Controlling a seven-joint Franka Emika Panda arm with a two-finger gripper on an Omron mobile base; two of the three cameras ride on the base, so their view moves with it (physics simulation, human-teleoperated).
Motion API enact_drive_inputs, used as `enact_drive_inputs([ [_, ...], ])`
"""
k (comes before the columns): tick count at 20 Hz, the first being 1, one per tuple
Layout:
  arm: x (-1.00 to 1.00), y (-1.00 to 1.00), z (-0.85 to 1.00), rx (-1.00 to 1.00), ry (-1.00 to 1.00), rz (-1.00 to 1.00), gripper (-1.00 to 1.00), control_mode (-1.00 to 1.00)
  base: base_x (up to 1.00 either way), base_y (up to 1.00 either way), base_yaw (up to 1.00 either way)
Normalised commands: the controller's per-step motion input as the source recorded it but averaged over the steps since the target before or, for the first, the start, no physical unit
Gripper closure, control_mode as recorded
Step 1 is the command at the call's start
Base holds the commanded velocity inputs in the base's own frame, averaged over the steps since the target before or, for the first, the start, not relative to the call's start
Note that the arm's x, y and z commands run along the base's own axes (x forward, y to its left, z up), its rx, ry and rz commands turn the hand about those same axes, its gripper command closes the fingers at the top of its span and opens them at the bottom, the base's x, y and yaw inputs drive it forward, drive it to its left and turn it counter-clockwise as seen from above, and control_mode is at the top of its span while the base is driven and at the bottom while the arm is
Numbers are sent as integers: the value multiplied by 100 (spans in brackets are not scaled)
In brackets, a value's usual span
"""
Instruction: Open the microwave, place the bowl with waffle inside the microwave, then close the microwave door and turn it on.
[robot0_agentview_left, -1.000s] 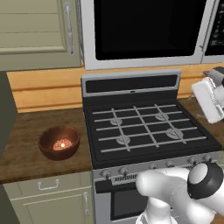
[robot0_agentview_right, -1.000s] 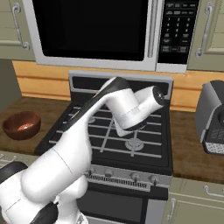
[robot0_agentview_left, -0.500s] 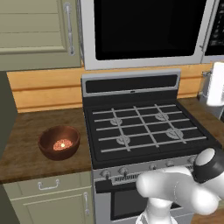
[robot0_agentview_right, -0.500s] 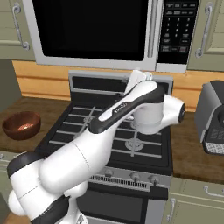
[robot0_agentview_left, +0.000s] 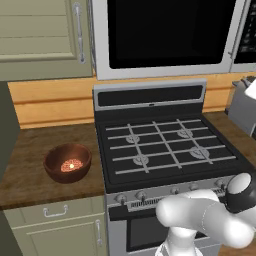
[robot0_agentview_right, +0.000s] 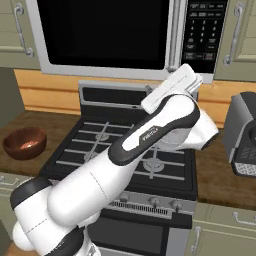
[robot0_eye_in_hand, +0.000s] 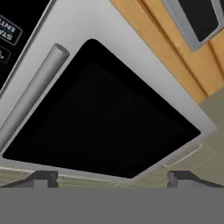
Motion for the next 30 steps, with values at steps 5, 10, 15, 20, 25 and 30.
enact_drive_inputs([
  [5,59,0,33,12,14,-19,-100,-100,0,0,0],
  [10,55,-15,0,9,19,0,-100,-100,0,0,0],
  [15,37,-48,2,23,9,0,-100,-100,0,0,0],
  [20,30,-27,1,17,4,0,-100,-100,0,0,0],
  [25,25,0,0,5,1,0,-100,-100,0,0,0],
  [30,19,5,0,0,0,0,-100,-100,0,0,0],
])
